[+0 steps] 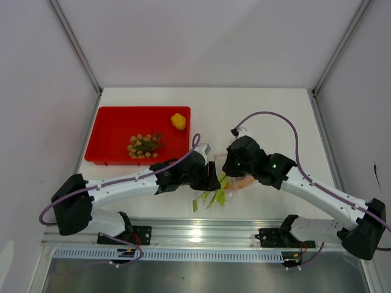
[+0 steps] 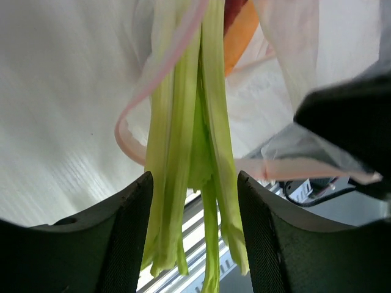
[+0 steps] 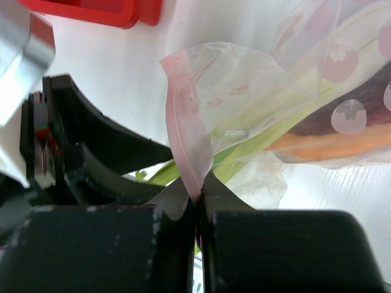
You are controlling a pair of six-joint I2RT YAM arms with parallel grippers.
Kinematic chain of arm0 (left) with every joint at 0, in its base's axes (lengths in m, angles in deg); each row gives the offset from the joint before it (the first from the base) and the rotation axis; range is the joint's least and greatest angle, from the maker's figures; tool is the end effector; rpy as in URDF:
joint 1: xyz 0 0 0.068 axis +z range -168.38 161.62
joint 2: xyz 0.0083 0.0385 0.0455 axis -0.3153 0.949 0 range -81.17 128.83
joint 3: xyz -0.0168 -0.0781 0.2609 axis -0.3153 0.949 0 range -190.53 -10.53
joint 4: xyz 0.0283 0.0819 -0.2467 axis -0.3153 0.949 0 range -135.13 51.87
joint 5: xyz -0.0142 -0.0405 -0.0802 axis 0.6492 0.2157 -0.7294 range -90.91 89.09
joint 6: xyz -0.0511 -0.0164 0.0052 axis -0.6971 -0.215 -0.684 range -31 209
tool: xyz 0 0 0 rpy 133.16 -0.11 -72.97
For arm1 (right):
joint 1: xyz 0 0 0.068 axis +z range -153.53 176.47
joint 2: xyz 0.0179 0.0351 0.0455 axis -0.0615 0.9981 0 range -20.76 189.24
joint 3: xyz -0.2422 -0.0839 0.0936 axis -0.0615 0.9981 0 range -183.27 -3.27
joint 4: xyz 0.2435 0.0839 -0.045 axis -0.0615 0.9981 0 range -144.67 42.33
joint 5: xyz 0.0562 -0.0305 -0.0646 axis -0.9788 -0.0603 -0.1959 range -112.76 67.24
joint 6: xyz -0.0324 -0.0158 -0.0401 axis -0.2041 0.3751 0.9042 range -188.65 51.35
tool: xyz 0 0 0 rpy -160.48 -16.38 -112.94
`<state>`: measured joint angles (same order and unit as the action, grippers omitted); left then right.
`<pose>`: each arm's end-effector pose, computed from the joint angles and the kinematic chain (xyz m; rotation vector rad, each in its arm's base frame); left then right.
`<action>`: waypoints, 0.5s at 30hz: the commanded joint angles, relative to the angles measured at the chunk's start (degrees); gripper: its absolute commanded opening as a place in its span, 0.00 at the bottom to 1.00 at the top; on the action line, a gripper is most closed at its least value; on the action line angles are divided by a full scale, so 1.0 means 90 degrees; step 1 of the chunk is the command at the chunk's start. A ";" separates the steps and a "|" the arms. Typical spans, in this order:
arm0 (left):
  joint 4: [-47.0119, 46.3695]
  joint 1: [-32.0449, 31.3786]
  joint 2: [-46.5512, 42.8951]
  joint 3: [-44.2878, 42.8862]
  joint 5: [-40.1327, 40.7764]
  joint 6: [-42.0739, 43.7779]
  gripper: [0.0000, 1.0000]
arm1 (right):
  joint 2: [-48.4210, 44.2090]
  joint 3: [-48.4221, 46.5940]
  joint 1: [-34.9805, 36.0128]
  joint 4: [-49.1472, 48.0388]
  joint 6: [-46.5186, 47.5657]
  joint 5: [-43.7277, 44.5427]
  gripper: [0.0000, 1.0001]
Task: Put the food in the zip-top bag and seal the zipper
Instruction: Place the fake vegetable in the zipper food storage bag.
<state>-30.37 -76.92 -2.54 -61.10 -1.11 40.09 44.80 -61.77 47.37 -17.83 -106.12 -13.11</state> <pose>0.1526 -0.2498 0.2355 0.2131 2.5051 -0.8877 0.1560 0.1823 0.3077 -0.1944 2.3873 0.5649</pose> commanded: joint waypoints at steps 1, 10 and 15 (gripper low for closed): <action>-0.0214 -0.0165 -0.0474 0.0247 0.0150 0.0326 0.59 | -0.0136 -0.0102 0.0048 -0.0109 -0.0045 0.0061 0.00; -0.0039 -0.0526 -0.0086 0.0121 0.0384 0.0326 0.49 | -0.0194 -0.0092 0.0038 -0.0060 -0.0075 0.0070 0.00; -0.0263 -0.0604 0.0247 -0.0025 0.0073 0.0287 0.43 | -0.0204 -0.0101 0.0029 -0.0060 -0.0065 0.0090 0.00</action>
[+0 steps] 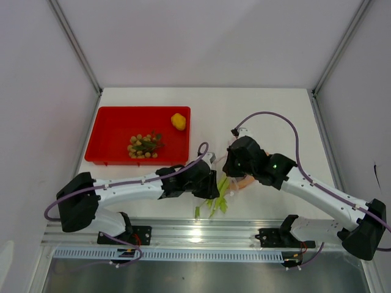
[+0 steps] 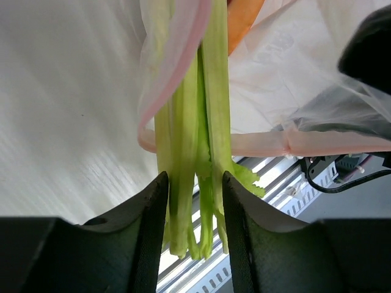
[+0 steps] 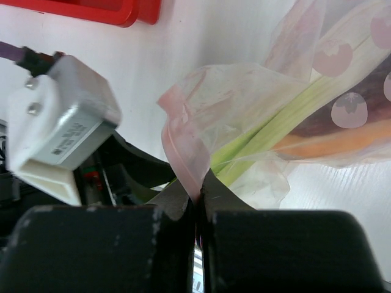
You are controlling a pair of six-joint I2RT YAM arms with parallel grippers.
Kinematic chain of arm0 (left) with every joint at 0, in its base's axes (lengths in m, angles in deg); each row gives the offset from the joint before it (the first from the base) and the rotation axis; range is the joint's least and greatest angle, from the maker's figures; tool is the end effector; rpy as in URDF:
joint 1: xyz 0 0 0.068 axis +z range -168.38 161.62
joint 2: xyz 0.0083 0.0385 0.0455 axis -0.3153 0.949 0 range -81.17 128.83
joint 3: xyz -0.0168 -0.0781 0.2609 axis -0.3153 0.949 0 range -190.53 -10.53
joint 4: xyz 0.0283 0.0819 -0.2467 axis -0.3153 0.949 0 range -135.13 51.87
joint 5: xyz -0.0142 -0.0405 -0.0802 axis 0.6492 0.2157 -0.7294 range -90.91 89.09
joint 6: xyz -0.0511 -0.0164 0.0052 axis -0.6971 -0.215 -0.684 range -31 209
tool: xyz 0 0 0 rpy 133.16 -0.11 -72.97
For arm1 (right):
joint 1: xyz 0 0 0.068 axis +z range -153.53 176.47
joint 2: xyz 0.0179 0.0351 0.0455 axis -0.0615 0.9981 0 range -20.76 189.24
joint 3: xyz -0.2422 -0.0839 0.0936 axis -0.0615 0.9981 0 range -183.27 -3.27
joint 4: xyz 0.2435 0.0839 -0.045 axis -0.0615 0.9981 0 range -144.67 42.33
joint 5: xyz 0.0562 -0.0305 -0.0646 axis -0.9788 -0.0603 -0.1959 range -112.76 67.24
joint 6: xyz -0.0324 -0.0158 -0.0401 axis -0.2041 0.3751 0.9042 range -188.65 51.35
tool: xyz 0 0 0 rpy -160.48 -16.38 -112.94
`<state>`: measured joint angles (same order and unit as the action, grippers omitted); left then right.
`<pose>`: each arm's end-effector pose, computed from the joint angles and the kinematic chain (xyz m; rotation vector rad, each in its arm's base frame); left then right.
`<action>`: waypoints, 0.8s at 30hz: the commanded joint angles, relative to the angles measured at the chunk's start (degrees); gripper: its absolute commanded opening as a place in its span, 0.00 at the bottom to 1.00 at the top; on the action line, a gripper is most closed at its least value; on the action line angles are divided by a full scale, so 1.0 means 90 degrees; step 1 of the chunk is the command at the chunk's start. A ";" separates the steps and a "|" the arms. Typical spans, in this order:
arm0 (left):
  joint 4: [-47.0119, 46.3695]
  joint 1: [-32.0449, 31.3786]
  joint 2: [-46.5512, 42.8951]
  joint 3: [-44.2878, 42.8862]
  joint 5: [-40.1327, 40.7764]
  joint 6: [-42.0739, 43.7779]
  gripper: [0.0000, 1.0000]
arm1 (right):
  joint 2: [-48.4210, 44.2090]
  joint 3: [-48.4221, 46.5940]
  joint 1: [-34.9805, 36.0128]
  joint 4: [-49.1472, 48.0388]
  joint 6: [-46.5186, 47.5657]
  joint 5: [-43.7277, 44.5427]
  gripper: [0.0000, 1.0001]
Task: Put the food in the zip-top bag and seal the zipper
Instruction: Place the fake vegetable in the zipper food storage bag.
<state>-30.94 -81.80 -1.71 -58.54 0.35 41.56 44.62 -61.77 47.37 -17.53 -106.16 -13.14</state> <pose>0.1298 -0.2578 0.2181 0.3443 2.5342 -0.8426 0.1553 0.1816 0.3080 -0.1943 2.3895 0.5641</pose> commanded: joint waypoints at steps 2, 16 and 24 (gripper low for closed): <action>-0.0220 -0.0073 0.0301 -0.0369 -0.0091 0.0115 0.39 | -0.0175 -0.0111 0.0029 -0.0084 -0.0060 0.0073 0.00; -0.0054 0.0113 0.0292 -0.0984 0.0221 0.0281 0.01 | -0.0292 -0.0072 0.0029 -0.0006 -0.0187 0.0073 0.00; -0.0629 0.0269 -0.0070 -0.0750 0.1363 -0.0061 0.01 | -0.0341 -0.0131 0.0038 -0.0006 -0.0275 0.0053 0.00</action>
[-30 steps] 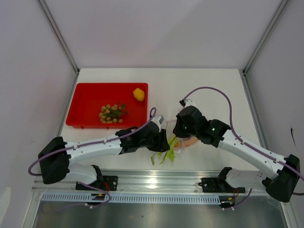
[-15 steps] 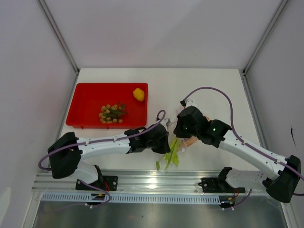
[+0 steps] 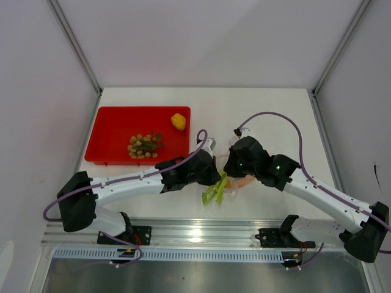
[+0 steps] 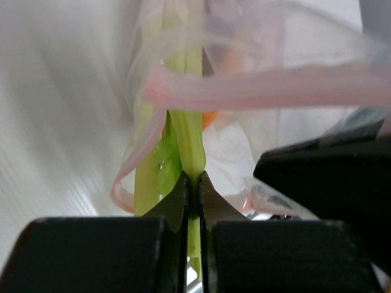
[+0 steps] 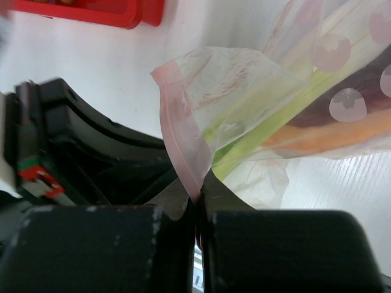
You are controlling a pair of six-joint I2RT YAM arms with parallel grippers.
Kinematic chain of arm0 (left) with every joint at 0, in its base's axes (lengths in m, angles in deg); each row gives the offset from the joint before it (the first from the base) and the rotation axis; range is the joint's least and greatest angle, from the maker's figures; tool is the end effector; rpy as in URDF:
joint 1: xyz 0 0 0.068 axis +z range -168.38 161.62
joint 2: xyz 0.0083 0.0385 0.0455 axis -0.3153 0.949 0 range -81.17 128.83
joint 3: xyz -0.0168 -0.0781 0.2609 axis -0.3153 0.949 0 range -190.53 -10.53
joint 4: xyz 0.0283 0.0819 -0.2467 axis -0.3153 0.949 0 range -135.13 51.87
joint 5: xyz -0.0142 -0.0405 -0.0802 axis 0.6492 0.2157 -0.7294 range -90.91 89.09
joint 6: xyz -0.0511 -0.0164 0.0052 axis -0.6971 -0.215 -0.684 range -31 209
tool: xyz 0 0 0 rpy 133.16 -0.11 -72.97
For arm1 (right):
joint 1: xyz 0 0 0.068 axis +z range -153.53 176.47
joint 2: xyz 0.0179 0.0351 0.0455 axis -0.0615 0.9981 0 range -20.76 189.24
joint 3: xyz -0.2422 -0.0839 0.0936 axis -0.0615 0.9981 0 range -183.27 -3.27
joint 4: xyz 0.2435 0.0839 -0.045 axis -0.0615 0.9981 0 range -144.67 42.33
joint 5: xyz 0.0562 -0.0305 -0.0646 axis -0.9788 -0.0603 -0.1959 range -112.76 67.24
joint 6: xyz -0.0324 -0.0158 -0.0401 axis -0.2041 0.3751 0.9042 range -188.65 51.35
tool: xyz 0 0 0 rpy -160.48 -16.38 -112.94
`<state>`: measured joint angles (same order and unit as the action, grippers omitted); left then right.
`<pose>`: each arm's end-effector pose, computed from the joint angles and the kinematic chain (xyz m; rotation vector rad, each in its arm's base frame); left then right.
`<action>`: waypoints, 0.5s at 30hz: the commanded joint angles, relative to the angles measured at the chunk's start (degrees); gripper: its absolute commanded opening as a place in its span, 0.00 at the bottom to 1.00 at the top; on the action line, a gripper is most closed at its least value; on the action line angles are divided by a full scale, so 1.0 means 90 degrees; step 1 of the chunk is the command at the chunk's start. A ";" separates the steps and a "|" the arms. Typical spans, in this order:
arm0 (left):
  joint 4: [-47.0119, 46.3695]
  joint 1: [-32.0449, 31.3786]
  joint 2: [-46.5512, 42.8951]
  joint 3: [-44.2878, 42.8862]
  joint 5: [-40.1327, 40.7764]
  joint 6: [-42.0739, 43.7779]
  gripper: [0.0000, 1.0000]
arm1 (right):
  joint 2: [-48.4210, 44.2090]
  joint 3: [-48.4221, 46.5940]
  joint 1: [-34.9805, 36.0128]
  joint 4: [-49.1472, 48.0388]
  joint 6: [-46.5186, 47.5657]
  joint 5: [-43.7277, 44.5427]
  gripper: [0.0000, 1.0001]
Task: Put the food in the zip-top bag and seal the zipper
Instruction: Place the fake vegetable in the zipper food storage bag.
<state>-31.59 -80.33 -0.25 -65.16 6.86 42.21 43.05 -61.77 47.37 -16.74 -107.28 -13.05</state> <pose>0.1492 -0.2700 0.2495 0.2414 2.3921 -0.8193 0.1513 0.1765 0.3128 -0.1677 2.3814 0.5823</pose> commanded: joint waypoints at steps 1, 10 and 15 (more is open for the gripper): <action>-0.0615 0.0174 -0.0155 -0.0004 0.0670 -0.0143 0.01 | -0.0166 -0.0131 0.0029 -0.0084 -0.0151 0.0015 0.00; -0.1172 0.0370 0.1484 -0.0648 -0.0296 -0.0300 0.01 | -0.0186 -0.0316 0.0038 0.0033 -0.0200 0.0005 0.00; -0.1270 0.0526 0.2033 -0.0912 -0.0658 -0.0329 0.00 | -0.0069 -0.0385 0.0038 0.0228 -0.0219 0.0102 0.00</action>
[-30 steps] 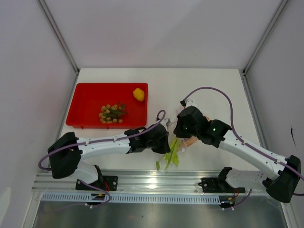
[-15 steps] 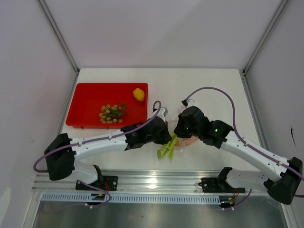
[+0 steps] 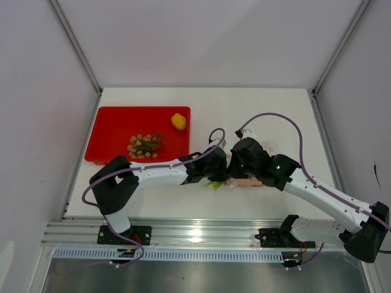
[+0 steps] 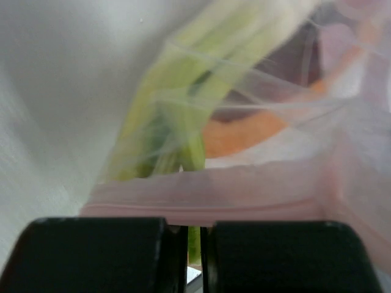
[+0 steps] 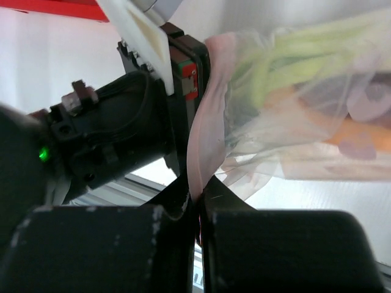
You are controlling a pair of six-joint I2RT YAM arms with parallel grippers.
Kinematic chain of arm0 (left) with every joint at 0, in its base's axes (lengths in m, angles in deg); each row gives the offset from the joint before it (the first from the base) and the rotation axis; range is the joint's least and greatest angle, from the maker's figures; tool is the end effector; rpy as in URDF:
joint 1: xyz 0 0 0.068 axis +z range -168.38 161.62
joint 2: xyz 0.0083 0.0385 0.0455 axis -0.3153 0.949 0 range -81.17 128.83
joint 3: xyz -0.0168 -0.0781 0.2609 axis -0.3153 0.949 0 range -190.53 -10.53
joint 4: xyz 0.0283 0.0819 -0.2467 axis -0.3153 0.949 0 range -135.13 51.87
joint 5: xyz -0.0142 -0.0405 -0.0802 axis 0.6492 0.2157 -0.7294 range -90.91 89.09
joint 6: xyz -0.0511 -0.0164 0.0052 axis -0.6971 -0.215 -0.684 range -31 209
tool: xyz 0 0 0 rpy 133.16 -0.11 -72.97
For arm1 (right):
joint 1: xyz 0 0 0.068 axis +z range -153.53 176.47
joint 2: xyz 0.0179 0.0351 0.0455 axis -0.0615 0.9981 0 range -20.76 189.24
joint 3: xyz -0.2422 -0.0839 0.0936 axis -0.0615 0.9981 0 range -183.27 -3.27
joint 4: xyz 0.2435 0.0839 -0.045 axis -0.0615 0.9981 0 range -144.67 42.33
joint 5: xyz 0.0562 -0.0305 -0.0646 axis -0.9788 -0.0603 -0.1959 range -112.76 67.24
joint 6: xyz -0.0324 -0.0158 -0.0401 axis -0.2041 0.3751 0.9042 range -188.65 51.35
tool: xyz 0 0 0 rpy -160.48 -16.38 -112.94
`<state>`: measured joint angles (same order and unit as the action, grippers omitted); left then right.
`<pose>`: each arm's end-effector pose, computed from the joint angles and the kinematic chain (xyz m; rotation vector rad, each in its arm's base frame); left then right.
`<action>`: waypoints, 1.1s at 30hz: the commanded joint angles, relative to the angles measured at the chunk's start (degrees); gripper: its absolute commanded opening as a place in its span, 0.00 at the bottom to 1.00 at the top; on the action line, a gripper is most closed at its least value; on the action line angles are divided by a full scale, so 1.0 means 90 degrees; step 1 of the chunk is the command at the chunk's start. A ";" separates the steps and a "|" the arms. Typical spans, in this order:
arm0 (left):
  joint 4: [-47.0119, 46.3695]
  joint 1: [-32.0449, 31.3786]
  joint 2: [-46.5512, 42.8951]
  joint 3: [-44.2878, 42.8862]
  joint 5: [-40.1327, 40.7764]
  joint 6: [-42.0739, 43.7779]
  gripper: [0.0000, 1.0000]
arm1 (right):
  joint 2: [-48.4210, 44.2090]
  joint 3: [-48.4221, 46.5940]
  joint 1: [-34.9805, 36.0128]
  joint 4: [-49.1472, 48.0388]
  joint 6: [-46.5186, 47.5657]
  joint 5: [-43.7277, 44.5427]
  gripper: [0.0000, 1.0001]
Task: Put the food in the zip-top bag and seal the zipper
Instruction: Place the fake vegetable in the zipper food storage bag.
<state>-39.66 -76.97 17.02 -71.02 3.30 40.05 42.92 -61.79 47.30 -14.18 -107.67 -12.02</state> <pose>0.1940 -0.3128 0.1976 0.1693 2.4761 -0.8130 0.1495 0.1729 0.3100 -0.1563 2.4112 0.5342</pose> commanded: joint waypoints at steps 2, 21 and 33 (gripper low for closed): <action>-0.0471 0.0191 -0.0021 -0.0077 -0.0340 -0.0069 0.01 | -0.0035 -0.0353 0.0046 0.0081 -0.0176 0.0056 0.00; 0.0662 0.0035 -0.3673 0.1477 0.0675 0.1510 0.74 | -0.0610 -0.0509 -0.0013 0.0687 -0.0166 -0.0373 0.00; -0.0404 0.0035 -0.3098 0.1809 -0.0594 0.2226 0.54 | -0.0894 -0.0646 -0.0218 0.0589 -0.0244 -0.1116 0.00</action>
<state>-39.88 -76.49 -11.15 -54.76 1.16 57.75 36.69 -64.78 45.88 -7.67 -109.03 -20.15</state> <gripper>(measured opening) 0.542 0.002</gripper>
